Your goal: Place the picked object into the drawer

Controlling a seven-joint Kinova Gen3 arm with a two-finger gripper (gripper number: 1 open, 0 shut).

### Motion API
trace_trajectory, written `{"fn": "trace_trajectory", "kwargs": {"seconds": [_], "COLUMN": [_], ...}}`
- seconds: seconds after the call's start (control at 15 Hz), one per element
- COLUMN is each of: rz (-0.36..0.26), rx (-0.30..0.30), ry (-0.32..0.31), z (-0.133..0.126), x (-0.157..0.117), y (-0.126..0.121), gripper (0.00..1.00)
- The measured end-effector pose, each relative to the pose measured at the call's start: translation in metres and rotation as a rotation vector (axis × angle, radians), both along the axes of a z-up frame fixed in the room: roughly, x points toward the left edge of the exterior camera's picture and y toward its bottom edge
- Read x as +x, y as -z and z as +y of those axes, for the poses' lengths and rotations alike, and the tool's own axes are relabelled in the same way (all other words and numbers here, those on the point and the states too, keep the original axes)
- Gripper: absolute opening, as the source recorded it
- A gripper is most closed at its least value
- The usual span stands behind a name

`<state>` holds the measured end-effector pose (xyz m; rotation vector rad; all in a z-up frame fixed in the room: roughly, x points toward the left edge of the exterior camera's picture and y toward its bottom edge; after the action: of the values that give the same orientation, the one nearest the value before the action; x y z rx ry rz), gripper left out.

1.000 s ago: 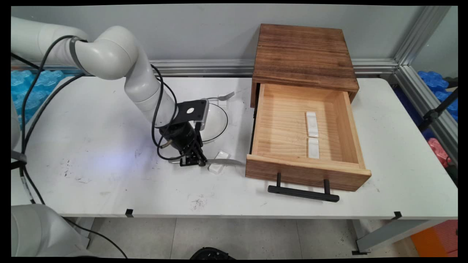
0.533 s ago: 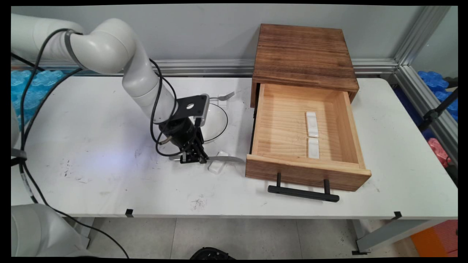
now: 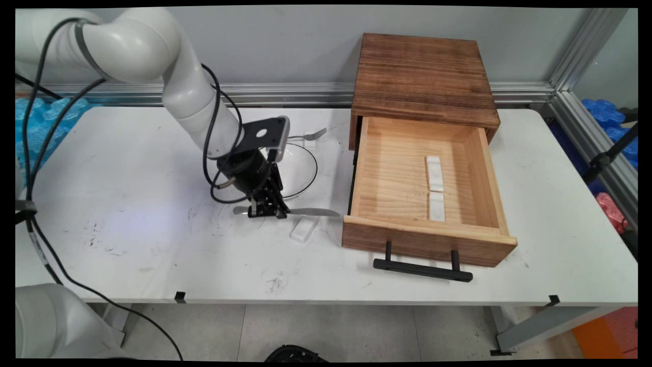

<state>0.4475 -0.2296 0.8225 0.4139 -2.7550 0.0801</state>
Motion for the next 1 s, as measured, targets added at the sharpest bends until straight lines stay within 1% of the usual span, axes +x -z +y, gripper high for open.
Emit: {"fn": "trace_trajectory", "kwargs": {"seconds": [0.6, 1.0], "rz": [0.013, 0.044], "rx": [-0.01, -0.035], "ry": [0.029, 0.057], "z": [-0.007, -0.02], "x": [0.002, -0.015], "y": [-0.047, -0.081], "gripper": [0.0, 0.0]}}
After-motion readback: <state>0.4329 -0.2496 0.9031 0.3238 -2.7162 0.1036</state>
